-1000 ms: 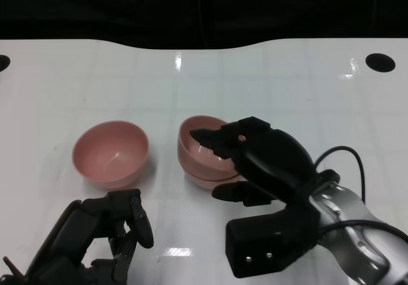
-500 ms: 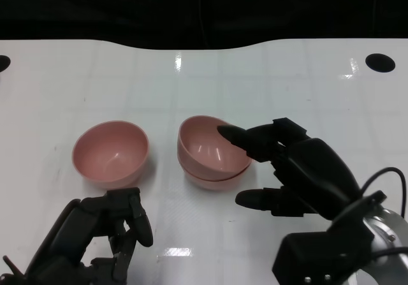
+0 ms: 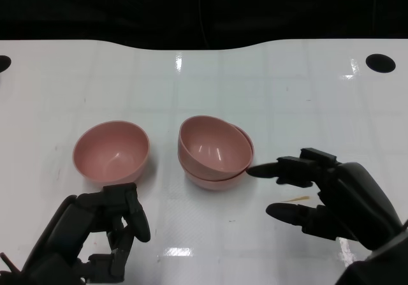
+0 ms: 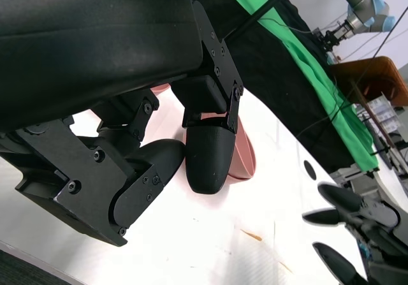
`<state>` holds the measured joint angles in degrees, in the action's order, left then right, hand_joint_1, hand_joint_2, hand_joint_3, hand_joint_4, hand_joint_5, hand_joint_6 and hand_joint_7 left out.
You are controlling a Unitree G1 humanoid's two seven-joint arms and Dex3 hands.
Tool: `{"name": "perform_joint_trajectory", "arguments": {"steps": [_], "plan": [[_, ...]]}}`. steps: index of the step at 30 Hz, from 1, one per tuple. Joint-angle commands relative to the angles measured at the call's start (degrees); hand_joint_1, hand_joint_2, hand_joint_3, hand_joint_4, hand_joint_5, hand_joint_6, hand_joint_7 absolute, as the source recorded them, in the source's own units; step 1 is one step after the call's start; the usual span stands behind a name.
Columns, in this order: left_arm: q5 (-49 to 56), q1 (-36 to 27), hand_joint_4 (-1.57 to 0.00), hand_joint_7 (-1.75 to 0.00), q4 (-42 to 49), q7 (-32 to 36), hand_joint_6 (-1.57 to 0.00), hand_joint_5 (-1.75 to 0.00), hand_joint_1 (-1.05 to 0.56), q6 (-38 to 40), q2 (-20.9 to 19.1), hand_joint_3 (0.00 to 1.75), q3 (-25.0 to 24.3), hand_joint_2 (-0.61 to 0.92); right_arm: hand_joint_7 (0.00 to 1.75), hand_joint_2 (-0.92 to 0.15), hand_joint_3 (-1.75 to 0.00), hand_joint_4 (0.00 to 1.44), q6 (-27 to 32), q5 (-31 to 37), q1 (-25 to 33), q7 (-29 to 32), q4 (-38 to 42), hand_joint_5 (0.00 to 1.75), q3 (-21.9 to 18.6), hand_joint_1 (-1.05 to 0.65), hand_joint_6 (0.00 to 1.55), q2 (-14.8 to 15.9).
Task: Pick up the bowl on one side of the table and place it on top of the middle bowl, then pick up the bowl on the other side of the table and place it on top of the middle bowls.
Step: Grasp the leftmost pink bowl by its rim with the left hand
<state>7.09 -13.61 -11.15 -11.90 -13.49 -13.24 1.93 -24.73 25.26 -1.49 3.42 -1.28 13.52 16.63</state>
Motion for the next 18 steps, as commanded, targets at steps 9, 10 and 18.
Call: {"name": "perform_joint_trajectory", "arguments": {"steps": [9, 10, 18], "plan": [[-2.03, -0.34, -0.81, -1.36, 0.63, 0.54, -0.78, -1.6, -0.12, -1.88, -0.31, 1.28, -2.36, 0.43, 0.96, -0.41, -1.15, 0.76, -1.29, -4.13, 3.51, -0.69, -0.22, 1.55, -2.8, -0.01, 0.82, -1.7], [-2.26, -0.35, -0.78, -1.27, 0.66, 0.9, -0.77, -1.53, -0.14, -2.01, -0.03, 1.21, -2.71, 0.47, 1.0, -0.37, -1.26, 0.79, -0.39, -4.24, 3.56, -1.17, -0.34, 1.63, -2.92, 0.0, 0.86, -1.7], [1.0, -0.66, -0.56, -0.59, -0.97, 3.5, -0.67, -1.06, -0.23, -2.12, 0.11, 0.37, -3.54, 0.84, 1.43, -0.17, -1.65, 0.94, 4.21, -4.26, 3.67, -3.39, -2.23, 1.75, -2.98, -0.02, 0.86, -2.4]]}}
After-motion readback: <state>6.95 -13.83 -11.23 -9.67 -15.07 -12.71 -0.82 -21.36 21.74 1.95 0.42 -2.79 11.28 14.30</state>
